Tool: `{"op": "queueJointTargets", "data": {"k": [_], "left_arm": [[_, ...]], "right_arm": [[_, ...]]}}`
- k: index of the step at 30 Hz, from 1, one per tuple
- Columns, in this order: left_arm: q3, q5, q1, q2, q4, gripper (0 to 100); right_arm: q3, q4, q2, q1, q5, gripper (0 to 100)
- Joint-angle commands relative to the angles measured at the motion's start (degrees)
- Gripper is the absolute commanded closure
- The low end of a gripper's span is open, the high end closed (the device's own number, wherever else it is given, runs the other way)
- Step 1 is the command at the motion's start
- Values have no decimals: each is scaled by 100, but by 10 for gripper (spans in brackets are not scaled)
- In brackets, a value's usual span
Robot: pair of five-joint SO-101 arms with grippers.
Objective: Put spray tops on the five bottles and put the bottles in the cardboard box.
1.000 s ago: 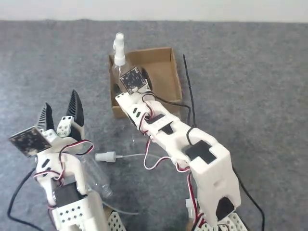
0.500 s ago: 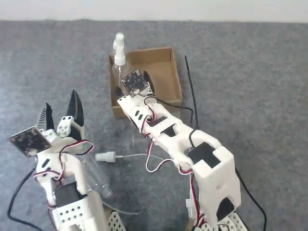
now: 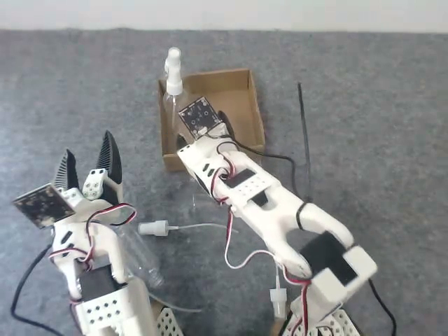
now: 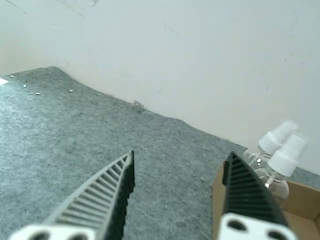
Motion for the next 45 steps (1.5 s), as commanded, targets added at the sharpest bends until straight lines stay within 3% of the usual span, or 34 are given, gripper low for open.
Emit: {"op": "queueJointTargets", "data": {"k": [1, 4, 11, 17, 27, 38, 45], "left_arm": [[-40, -44, -18, -62, -193, 732], [-40, -44, -18, -62, -193, 732], [-40, -44, -26, -62, -193, 732], [-48, -44, -149, -62, -193, 732], [-66, -35, -167, -62, -193, 732], [-66, -35, -167, -62, -193, 732], [-66, -35, -167, -62, -193, 732]], "right_arm": [[167, 40, -796, 4, 44, 663], [422, 40, -1095, 4, 44, 673], [949, 40, -1868, 4, 44, 854], [1521, 127, -2809, 4, 79, 874], [1530, 2193, -4382, 4, 132, 872], [1424, 3873, -4716, -110, 1468, 876], [589, 5569, -4708, -127, 1582, 869]]}}
